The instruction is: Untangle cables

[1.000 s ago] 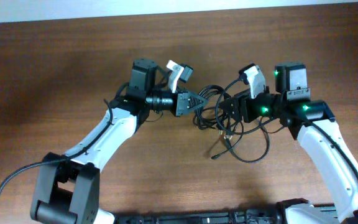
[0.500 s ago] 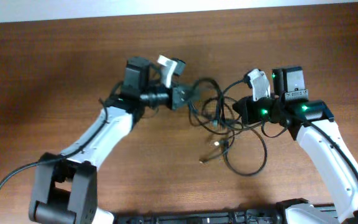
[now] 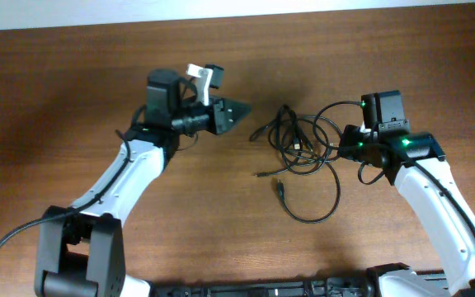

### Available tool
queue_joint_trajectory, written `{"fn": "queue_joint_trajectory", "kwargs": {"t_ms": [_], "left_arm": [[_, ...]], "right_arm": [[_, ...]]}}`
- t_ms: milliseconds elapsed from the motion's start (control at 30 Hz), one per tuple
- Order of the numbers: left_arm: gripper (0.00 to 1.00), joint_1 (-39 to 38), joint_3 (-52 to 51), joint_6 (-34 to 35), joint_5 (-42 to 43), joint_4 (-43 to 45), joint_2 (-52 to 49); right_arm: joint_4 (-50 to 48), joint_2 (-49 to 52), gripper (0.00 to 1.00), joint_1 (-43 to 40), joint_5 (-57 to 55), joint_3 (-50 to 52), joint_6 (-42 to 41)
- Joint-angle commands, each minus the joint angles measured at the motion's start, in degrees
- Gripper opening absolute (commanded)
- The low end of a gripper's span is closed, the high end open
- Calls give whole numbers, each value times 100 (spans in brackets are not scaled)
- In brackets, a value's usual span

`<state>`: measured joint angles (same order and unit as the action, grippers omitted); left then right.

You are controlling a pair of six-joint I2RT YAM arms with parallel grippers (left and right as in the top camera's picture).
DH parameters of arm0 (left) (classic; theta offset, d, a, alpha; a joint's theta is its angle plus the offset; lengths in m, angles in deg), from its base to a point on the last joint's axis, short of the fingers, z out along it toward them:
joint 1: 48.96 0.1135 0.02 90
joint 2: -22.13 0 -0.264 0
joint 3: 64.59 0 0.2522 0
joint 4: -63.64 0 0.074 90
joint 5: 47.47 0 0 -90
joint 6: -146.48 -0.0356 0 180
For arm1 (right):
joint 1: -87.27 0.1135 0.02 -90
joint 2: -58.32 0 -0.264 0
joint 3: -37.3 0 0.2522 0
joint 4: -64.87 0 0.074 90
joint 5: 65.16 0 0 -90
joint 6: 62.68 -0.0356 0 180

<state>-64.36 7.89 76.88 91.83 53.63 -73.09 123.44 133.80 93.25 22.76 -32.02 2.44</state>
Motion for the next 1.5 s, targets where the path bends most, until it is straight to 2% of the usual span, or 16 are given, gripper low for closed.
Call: {"fn": "queue_joint_trajectory", "kwargs": {"t_ms": [0, 100, 200, 267, 367, 500, 567, 633, 667, 733, 800, 900, 1000, 1133, 1333, 1467], "left_arm": [[53, -542, 81, -361, -1425, 153, 20], [54, -734, 601, -420, -1731, -278, -411], [55, -813, 2518, -1349, -2415, -2448, -1108], [54, -844, 3475, -1344, -2306, -3206, -1792], [54, -1128, 3665, -1346, -1582, -3165, -2559], [55, -1558, 3663, -1346, -1578, -3220, -2865], [43, -1700, 3663, -1368, -1657, -3438, -2865], [8, -1707, 3665, -1370, -1919, -3532, -2863], [1, -1668, 3685, -1368, -1912, -3523, -2863], [0, -1593, 3812, -1368, -1827, -3580, -2758], [0, -1453, 3823, -1368, -885, -3617, -2430], [0, -1228, 3823, -1467, 474, -3792, -2114], [0, -986, 3823, -2186, 1696, -4671, -2044], [0, -951, 3823, -3045, 1882, -5576, -2044], [0, -940, 3823, -3040, 1893, -5615, -2044], [0, -769, 3823, -3038, 2557, -5615, -2044]], "right_arm": [[0, -22, 35, -4, 216, 2, 66], [26, -22, 35, -4, 302, 2, 63], [83, -22, 35, -4, 299, 2, 63], [87, -22, 35, -4, 299, 2, 63], [85, -22, 35, -4, 299, 2, 63], [87, -22, 36, -4, 299, 2, 63], [107, -22, 35, -4, 299, 2, 63], [177, -22, 35, -4, 297, 2, 66], [216, -22, 35, -4, 297, 2, 66], [232, -22, 35, -4, 299, 2, 66], [70, -22, 35, -4, 555, 2, 496], [-623, -22, 38, -4, 2339, 2, 1976], [-1241, -22, 40, -4, 2962, 2, 2658], [-1875, -22, 40, -4, 3543, 2, 2769], [-1519, -22, 40, 0, 4155, 2, 2879], [-1495, -20, 40, 0, 4044, 4, 2964]]}}
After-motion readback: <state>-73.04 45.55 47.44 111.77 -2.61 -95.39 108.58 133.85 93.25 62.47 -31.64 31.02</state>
